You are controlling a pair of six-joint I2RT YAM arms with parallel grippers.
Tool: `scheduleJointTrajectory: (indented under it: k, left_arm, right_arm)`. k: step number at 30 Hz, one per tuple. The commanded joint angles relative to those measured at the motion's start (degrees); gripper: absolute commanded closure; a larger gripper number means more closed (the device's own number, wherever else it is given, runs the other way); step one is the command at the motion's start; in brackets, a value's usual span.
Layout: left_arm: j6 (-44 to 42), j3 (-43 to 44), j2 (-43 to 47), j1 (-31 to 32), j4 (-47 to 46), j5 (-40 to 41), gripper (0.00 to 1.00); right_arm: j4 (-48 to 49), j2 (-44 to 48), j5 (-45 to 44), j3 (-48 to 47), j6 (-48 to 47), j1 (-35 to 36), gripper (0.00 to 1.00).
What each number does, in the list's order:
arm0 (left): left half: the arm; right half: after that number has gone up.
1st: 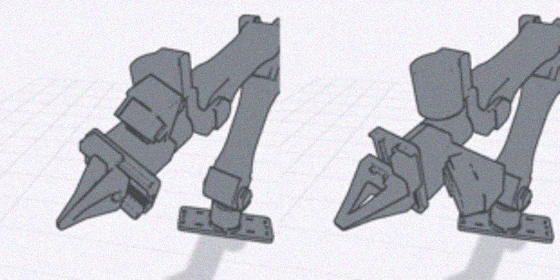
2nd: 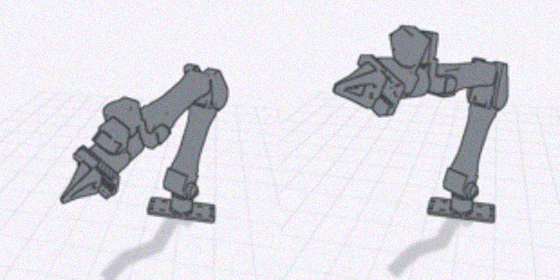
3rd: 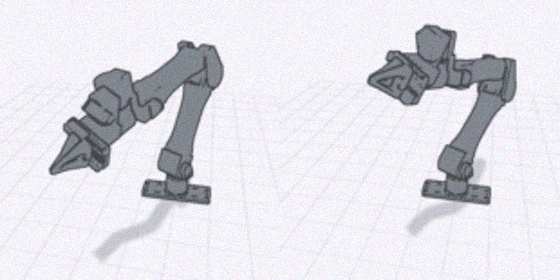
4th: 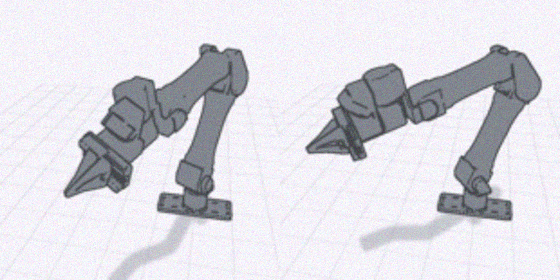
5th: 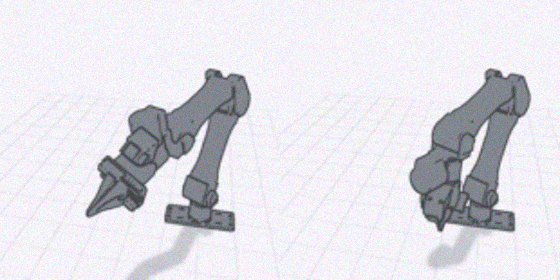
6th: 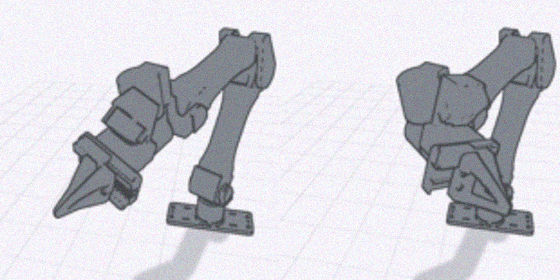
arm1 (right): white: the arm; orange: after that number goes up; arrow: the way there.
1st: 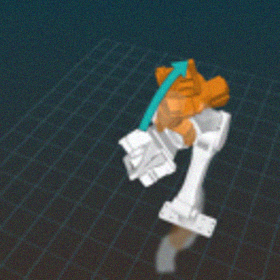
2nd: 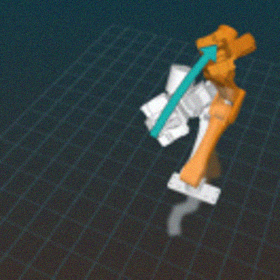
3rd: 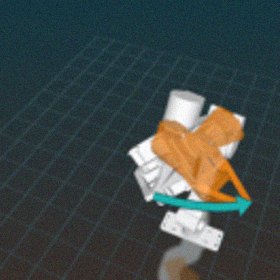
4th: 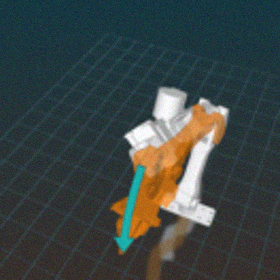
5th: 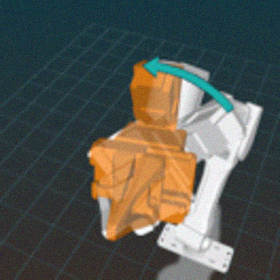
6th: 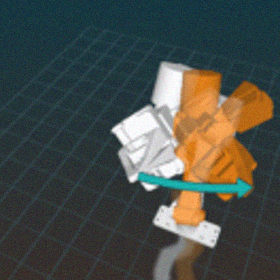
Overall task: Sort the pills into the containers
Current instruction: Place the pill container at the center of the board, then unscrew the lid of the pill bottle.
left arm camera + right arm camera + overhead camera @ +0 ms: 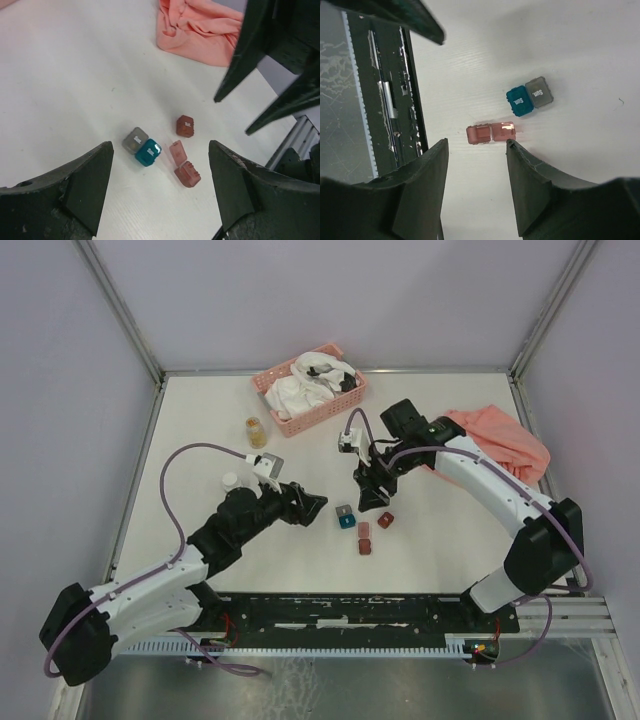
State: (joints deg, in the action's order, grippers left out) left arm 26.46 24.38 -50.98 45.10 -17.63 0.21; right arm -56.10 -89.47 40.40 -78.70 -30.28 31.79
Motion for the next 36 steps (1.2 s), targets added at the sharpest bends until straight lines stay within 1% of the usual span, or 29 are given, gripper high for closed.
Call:
scheduleJointTrajectory:
  k: [1,5,10,13,16,20,27,30,33,36]
  left_arm:
    - [-1.66,2.77,-1.54,-3.89,-1.68,1.48,0.16]
    - [-1.54,3.55,-3.56,-7.17,-2.49,2.08,0.16]
    - [-2.47,5.4,-6.94,-10.64,-2.88,5.53,0.15]
    - [-3.24,7.19,-10.03,-13.2,-2.9,8.89,0.14]
    - [-3.62,9.55,-14.24,-16.55,-2.76,10.36,0.13]
    - [-4.42,13.89,-17.61,-19.21,1.45,12.3,0.14]
    - [-7.13,19.34,-19.12,-20.33,11.61,21.89,0.13]
    - [-7.38,21.46,-20.39,-22.11,13.24,20.71,0.13]
    - [-7.47,23.47,-22.94,-24.53,12.32,16.4,0.13]
    - [-8.03,26.7,-27.62,-27.12,12.1,12.97,0.13]
  right_arm:
    - [2.96,3.97,6.35,1.22,-0.85,-0.2,0.42]
    - [4.33,6.08,9.21,2.83,-2.06,-0.28,0.42]
    - [5.13,7.51,11.63,4.47,-4.18,-0.27,0.42]
    - [5.03,7.93,12.26,4.76,-5.06,-0.27,0.42]
    - [5.2,8.43,11.8,5.07,-5.65,-0.26,0.42]
    - [5.42,8.89,11.28,5.26,-5.75,-0.27,0.42]
    - [5.6,8.46,10.53,5.38,-5.66,-0.32,0.42]
    - [5.56,8.09,10.42,5.31,-5.66,-0.32,0.42]
    - [5.58,7.92,10.08,5.23,-5.66,-0.28,0.42]
    - [5.63,7.86,9.67,5.27,-5.66,-0.3,0.42]
